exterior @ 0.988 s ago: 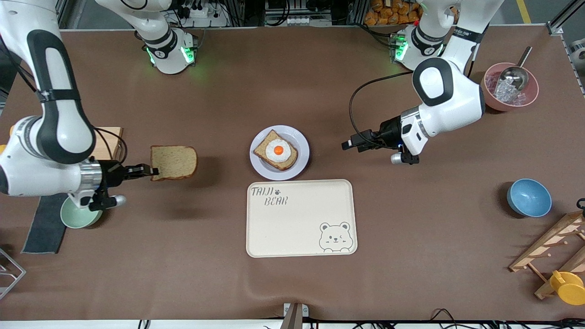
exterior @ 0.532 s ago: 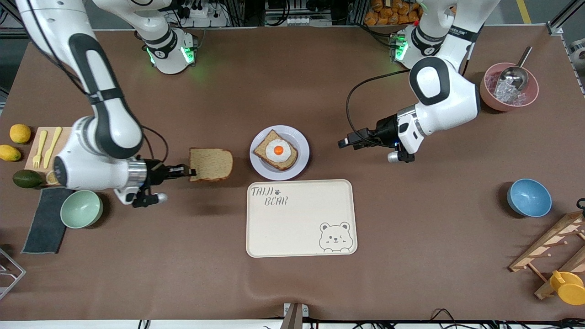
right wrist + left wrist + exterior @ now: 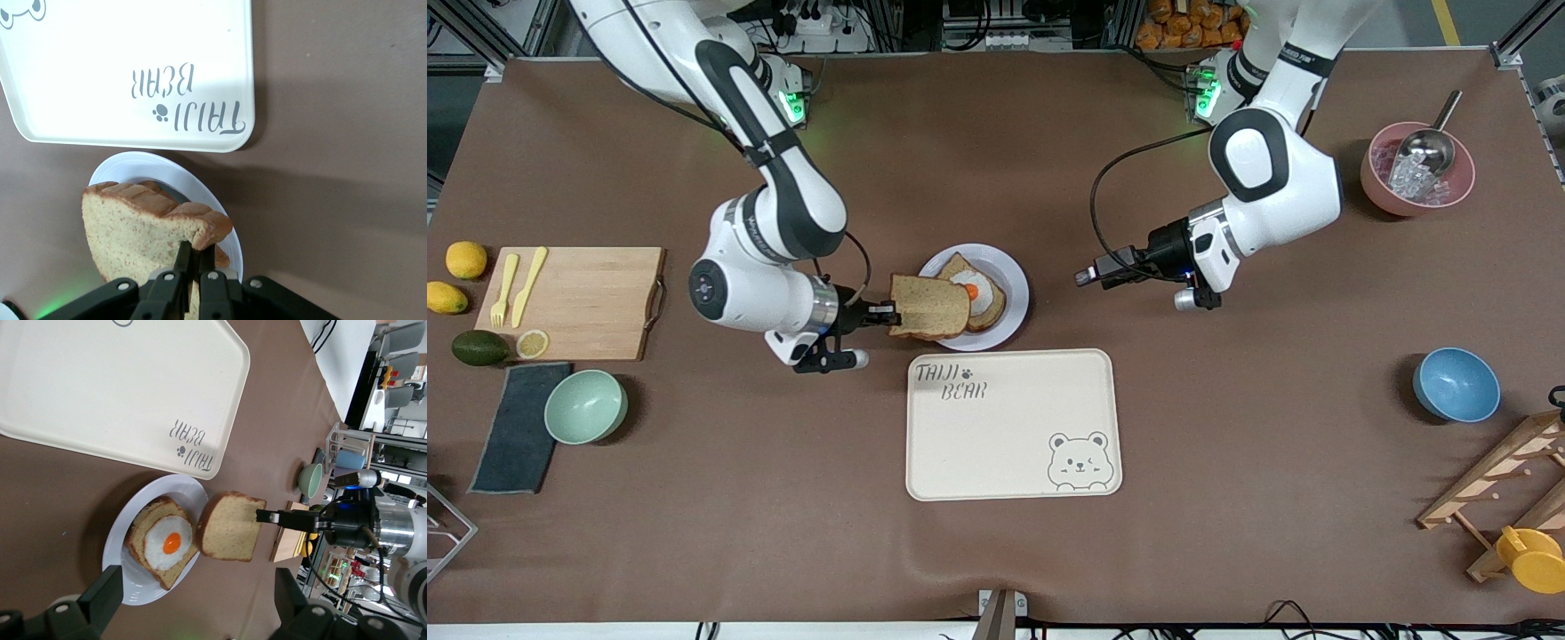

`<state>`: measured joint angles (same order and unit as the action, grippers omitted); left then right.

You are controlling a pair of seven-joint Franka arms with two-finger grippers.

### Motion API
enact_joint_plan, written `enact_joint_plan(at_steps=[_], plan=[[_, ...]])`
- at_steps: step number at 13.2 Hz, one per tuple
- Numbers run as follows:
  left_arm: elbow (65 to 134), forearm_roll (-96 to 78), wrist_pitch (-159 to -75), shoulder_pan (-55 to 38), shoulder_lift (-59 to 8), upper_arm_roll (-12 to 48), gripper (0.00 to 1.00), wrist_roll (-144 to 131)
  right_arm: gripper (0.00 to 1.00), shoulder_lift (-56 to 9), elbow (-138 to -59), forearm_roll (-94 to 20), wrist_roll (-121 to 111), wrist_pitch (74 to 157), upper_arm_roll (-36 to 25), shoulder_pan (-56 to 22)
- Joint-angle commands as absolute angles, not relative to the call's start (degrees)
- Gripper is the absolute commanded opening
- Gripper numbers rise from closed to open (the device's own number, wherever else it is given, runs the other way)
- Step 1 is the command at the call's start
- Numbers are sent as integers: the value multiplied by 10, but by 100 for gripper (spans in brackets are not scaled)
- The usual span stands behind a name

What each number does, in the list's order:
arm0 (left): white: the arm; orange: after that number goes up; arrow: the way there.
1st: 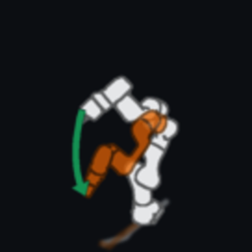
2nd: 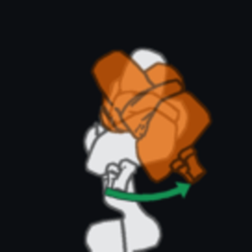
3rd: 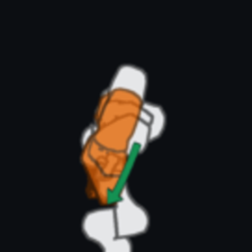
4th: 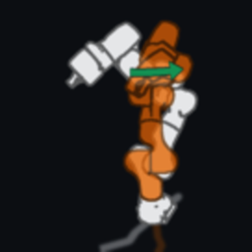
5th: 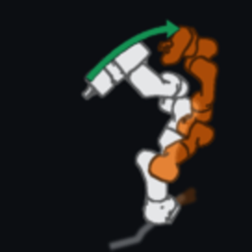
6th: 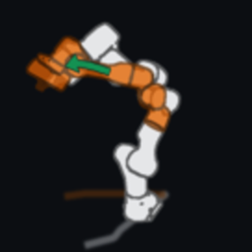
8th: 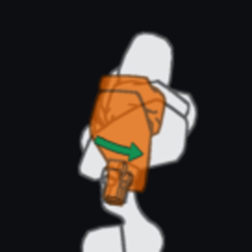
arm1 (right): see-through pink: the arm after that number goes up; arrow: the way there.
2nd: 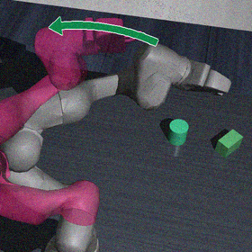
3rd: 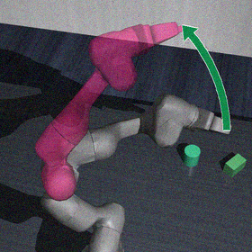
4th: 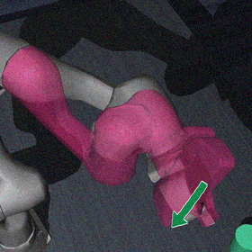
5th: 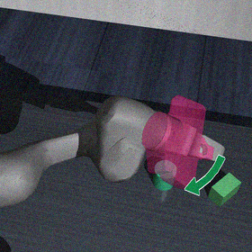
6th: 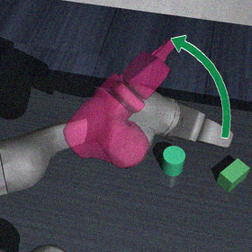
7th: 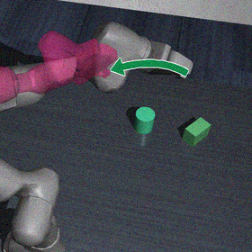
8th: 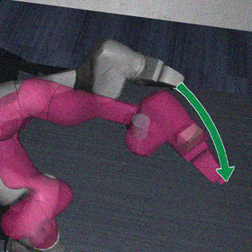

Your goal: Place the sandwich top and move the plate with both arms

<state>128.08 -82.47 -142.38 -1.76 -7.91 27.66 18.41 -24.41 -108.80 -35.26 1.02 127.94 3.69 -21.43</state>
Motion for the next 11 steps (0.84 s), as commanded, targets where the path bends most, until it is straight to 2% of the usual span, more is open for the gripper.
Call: enact_joint_plan(at_steps=[1,3,11], plan=[[1285,-858,-1449,-22,-89,287,100,220,0,-228,-1123,-391,14,1310,30,-235],[1289,-870,-1449,-22,-90,287,100,231,0,-231,-1145,-410,14,1360,30,-261],[1303,-917,-1470,-27,-88,303,100,250,0,-240,-1174,-459,14,1413,30,-296]])
